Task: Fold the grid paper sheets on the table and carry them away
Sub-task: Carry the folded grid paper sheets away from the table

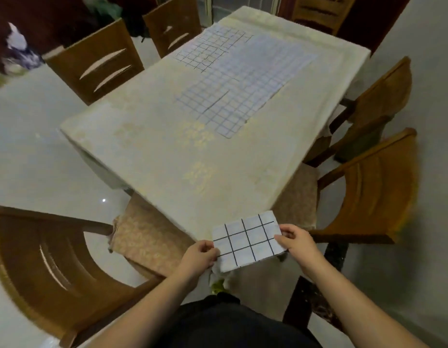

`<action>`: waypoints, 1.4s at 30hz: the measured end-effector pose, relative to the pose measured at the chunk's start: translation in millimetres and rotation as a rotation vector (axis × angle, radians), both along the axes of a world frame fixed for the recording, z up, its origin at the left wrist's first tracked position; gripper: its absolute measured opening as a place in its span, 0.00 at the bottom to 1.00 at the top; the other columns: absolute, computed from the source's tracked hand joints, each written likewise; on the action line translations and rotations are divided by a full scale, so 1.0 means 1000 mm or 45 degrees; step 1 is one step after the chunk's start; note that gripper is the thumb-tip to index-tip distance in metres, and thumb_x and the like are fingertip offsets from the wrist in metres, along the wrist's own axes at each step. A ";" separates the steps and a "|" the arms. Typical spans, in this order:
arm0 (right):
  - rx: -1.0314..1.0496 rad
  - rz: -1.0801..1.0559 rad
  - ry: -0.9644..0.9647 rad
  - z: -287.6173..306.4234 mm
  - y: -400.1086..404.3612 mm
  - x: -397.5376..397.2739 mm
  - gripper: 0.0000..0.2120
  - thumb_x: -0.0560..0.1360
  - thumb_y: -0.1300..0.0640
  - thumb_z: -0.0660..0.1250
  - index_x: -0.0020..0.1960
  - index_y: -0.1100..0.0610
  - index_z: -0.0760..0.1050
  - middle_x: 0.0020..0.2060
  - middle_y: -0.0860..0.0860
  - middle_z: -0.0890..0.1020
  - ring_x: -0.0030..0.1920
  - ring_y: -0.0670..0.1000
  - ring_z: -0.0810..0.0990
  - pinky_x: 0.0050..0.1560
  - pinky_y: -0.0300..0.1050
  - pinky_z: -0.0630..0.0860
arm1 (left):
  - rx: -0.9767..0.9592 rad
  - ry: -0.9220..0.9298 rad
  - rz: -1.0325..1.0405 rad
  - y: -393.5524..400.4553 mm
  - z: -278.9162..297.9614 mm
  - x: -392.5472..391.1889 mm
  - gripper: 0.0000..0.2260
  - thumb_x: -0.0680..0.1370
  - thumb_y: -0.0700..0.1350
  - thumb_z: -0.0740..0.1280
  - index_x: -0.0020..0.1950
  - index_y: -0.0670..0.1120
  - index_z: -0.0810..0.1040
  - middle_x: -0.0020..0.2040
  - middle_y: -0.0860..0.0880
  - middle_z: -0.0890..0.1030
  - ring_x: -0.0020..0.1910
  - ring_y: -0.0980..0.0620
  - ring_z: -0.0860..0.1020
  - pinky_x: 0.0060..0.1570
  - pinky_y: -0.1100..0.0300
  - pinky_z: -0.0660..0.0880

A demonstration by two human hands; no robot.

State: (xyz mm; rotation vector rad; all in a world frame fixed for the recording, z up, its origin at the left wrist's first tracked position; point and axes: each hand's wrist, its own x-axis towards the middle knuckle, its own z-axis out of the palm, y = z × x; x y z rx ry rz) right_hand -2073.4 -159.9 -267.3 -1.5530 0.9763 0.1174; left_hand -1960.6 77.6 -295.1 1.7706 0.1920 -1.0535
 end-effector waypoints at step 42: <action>-1.141 1.768 -0.380 -0.058 -0.075 0.160 0.23 0.76 0.48 0.58 0.70 0.54 0.70 0.63 0.52 0.77 0.63 0.54 0.76 0.63 0.51 0.72 | 0.965 -1.253 -0.379 -0.074 -0.046 -0.019 0.27 0.74 0.58 0.65 0.69 0.46 0.71 0.69 0.44 0.74 0.67 0.45 0.74 0.61 0.49 0.74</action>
